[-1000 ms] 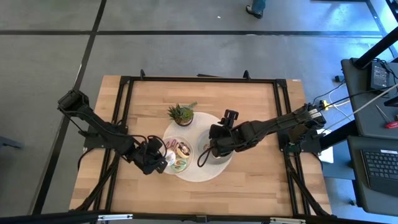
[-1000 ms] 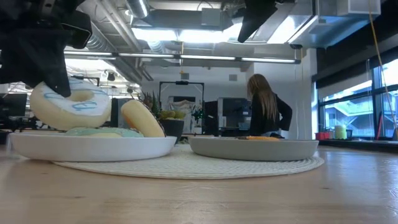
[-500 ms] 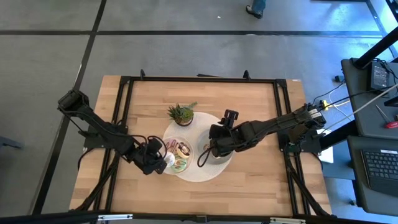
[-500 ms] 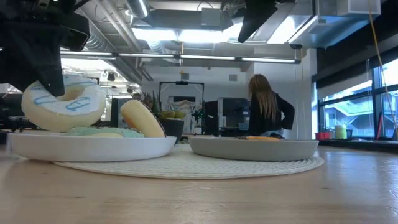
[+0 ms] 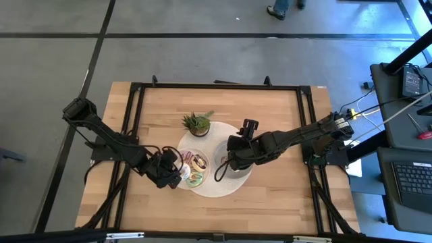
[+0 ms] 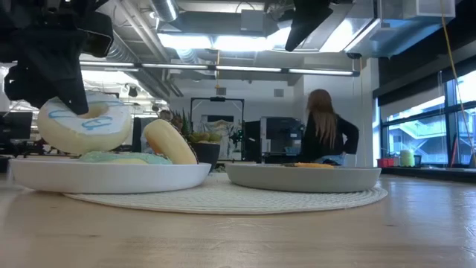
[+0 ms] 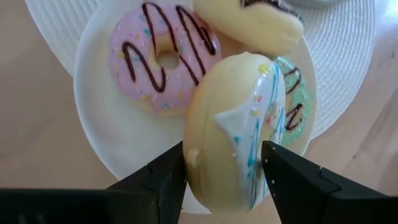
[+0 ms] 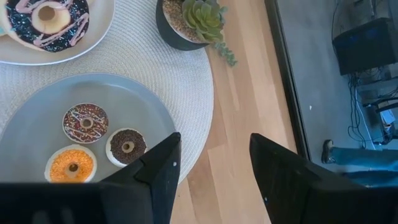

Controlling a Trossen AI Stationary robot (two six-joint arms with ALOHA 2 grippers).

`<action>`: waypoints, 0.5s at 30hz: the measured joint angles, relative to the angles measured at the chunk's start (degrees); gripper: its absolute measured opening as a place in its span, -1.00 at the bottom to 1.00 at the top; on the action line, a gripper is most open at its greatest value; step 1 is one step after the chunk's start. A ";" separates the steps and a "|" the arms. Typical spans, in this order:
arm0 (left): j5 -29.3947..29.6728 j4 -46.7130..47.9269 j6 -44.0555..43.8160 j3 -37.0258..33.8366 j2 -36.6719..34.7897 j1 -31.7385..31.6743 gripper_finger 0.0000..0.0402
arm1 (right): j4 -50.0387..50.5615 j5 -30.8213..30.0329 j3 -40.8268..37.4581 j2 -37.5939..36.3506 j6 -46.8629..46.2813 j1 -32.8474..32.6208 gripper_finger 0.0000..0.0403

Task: Pick & Place donuts
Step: Put the big white donut onto the white plate

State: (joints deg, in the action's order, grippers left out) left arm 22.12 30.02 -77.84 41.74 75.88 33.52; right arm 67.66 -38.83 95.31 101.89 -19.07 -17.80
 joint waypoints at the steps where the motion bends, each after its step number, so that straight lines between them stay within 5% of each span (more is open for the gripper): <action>1: -0.78 0.00 -0.21 0.00 0.00 -0.02 -0.03 | 0.00 0.00 0.00 0.00 0.05 0.00 -0.04; 15: -2.33 0.42 0.04 0.00 0.00 -1.58 0.22 | -0.07 0.00 0.00 0.00 0.05 0.00 -0.04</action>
State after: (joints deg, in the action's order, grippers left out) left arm 19.79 30.45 -77.80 41.74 75.88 31.94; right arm 67.59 -38.83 95.31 101.89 -19.03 -17.80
